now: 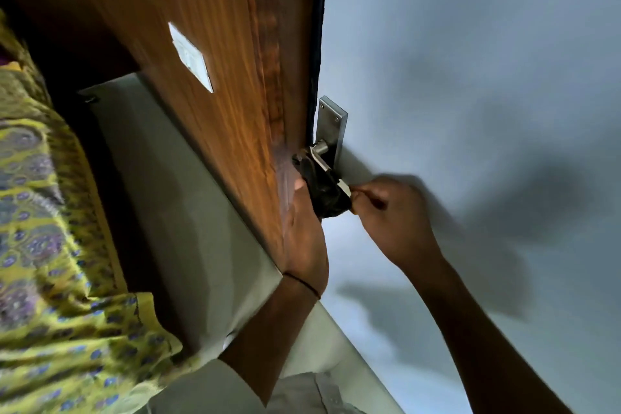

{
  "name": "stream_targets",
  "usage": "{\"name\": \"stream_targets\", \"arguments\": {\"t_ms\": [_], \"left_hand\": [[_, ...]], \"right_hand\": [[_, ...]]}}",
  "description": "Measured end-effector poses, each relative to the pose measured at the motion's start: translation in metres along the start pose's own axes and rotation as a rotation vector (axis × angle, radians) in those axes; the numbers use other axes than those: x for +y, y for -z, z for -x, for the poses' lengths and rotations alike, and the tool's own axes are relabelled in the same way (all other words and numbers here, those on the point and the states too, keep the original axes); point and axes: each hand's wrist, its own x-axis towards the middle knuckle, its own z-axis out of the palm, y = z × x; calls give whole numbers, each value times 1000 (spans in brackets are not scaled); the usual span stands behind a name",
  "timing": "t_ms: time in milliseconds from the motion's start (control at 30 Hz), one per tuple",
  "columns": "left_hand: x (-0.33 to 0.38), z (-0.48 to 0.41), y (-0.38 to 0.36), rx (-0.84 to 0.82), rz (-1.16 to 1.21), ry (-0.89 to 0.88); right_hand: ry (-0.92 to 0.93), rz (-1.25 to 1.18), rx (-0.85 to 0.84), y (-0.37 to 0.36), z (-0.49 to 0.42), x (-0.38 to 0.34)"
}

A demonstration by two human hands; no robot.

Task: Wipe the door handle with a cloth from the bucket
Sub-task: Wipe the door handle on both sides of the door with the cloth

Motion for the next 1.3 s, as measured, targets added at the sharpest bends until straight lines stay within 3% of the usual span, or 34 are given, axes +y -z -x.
{"name": "stream_targets", "arguments": {"t_ms": [100,333,533,600,667,733,833,933,1100,1167,1300], "left_hand": [[2,0,-14,-45,-81,-108],[35,-36,-36,197,-508,-207],[97,-56,-51,10,-1173,-84],[108,-64,-56,-27,-1266,-29],[105,-70,-53,-52,-1171,52],[88,-71,-44,32,-934,72],[51,-53,-41,271,-494,-2],[22,-32,-48,317,-187,-156],[8,-14,-47,175,-184,-292],[11,-21,-49,170,-310,-311],[40,-42,-55,270,-735,-164]], "right_hand": [[88,26,-1,1,0,6],[183,75,-14,2,-3,11],[112,-11,11,-1,-2,11],[72,-39,12,-2,-3,10],[56,-46,15,-3,-4,11],[60,-44,24,-4,-4,14],[132,-30,43,-5,0,15],[177,-38,31,-5,3,17],[174,-55,24,-3,1,20],[182,-56,25,-4,1,21],[178,-91,34,-5,-2,22]]}}
